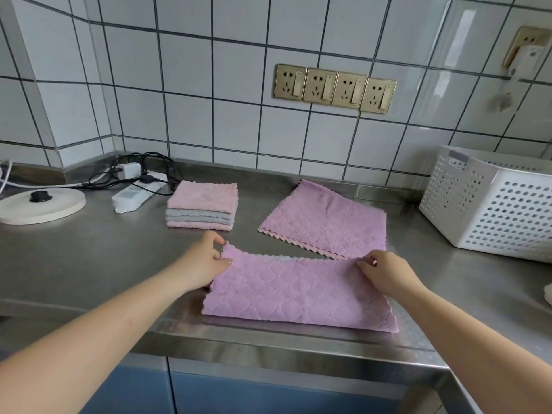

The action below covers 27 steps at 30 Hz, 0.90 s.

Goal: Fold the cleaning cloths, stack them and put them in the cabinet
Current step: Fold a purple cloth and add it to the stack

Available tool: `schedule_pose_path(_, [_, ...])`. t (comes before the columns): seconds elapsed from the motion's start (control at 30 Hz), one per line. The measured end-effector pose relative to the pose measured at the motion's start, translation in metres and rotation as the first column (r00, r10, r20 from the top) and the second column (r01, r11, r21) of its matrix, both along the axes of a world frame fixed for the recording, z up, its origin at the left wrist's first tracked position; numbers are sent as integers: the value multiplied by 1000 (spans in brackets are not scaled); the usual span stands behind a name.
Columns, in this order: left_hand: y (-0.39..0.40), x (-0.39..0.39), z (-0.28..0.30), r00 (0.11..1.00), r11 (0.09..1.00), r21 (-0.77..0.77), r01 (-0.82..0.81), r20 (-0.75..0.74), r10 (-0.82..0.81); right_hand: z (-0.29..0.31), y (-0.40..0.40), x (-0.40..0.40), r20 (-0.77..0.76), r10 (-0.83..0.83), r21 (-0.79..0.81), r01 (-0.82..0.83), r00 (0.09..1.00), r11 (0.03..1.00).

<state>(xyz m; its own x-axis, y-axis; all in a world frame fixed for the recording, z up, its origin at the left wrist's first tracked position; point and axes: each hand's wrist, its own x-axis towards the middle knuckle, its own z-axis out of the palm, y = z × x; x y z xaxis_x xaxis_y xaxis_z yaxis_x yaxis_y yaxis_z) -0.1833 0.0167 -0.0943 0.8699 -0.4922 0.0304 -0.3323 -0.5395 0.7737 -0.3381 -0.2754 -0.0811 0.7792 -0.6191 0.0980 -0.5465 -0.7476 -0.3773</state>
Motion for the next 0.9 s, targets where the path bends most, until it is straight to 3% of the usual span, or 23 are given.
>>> schedule_pose_path(0.23, [-4,4,-3,966,993,105,-51,259,22,-7,-7,11,9,-21,-49,21,1000,999])
schedule_pose_path(0.43, [-4,8,-6,970,996,84,-5,241,-15,-11,-11,19,-27,-49,-29,48,998,998])
schedule_pose_path(0.8, [-11,16,-6,956,943,332,-19,282,-80,-14,-10,17,-27,-64,-37,63,998,997])
schedule_pose_path(0.9, [-6,14,-1,930,948,311,-63,362,-57,-8,-7,8,6,-88,-73,88,996,993])
